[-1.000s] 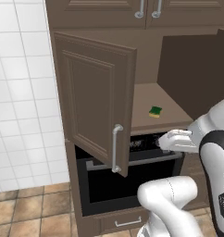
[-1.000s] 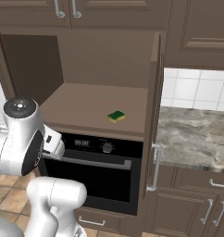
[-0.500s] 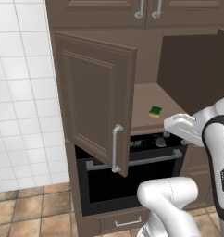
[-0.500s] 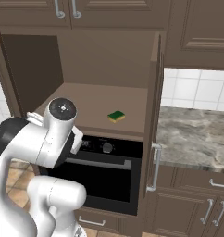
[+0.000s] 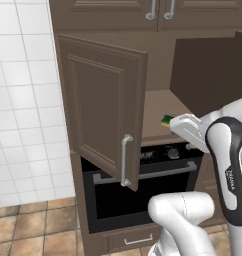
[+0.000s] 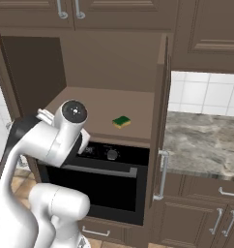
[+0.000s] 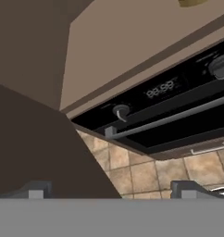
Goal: Open the cabinet. Pick the sponge and place it next to the sink. Then close the cabinet.
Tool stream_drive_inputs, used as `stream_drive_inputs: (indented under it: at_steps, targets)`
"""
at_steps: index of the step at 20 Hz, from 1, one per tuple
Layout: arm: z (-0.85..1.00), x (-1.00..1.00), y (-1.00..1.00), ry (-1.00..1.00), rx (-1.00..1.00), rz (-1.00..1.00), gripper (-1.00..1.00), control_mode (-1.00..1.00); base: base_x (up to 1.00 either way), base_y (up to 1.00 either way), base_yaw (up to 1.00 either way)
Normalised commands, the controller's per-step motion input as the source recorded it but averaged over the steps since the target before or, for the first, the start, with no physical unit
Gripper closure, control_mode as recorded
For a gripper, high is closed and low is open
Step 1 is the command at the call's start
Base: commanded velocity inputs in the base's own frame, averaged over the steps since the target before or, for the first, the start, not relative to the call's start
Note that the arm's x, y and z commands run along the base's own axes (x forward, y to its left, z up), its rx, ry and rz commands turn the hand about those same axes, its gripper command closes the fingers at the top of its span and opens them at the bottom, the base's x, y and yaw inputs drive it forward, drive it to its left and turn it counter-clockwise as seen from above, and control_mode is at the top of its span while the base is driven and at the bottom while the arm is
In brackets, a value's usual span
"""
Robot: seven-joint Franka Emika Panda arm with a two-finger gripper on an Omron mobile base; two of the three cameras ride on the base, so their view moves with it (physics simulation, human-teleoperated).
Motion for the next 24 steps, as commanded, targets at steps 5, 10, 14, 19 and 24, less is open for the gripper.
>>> stream_drive_inputs:
  at_steps: [5,10,14,19,24]
  targets:
    - [0.00,0.51,0.30,0.00,0.08,-0.01,-1.00,-1.00,0.00,0.00,0.00]
    - [0.00,0.35,0.41,0.00,0.11,0.00,-1.00,-1.00,0.00,0.00,0.00]
    - [0.00,0.08,0.41,-0.01,0.17,0.00,-1.00,-1.00,0.00,0.00,0.00]
    - [0.00,0.00,0.32,-0.02,0.19,0.01,-1.00,-1.00,0.00,0.00,0.00]
    - [0.00,-0.01,0.27,0.00,0.12,0.07,-1.00,-1.00,0.00,0.00,0.00]
